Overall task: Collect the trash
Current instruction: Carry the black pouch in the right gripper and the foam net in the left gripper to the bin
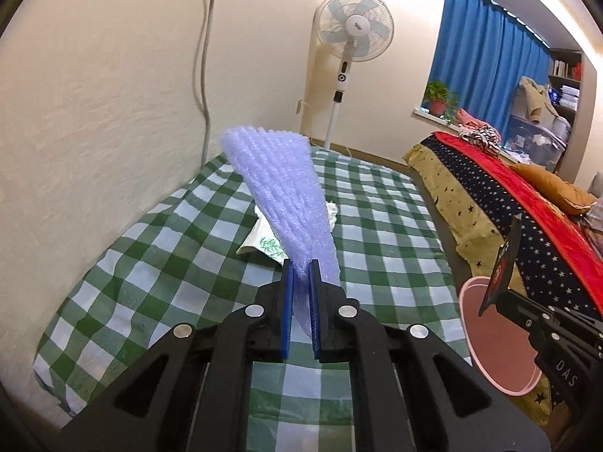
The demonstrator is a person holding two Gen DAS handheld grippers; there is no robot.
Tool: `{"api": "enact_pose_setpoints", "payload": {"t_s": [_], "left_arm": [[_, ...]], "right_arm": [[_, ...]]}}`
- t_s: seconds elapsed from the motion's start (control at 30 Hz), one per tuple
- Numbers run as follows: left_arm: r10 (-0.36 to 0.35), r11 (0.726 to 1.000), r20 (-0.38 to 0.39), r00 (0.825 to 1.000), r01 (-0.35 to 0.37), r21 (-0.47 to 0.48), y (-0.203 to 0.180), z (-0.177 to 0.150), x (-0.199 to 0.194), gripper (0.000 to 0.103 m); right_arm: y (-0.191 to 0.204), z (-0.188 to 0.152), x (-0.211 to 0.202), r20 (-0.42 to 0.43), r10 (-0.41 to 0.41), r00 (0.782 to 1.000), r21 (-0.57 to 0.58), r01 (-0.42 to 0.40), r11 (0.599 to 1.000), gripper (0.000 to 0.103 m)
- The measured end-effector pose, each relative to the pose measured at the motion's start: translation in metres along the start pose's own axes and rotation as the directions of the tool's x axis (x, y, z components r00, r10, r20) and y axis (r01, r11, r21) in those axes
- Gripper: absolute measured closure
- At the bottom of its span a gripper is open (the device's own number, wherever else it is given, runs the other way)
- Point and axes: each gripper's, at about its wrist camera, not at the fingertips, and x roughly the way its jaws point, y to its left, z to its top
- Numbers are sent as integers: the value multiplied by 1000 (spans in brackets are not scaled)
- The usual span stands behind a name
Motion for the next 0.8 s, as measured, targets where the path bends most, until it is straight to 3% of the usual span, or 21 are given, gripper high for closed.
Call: {"api": "enact_pose_setpoints", "payload": {"t_s": [0.8], "left_arm": [[-151, 982, 7, 989, 149, 116, -54, -8, -21, 95]], "right_arm": [[-36, 19, -55, -8, -22, 1000, 34, 22, 999, 103]]}}
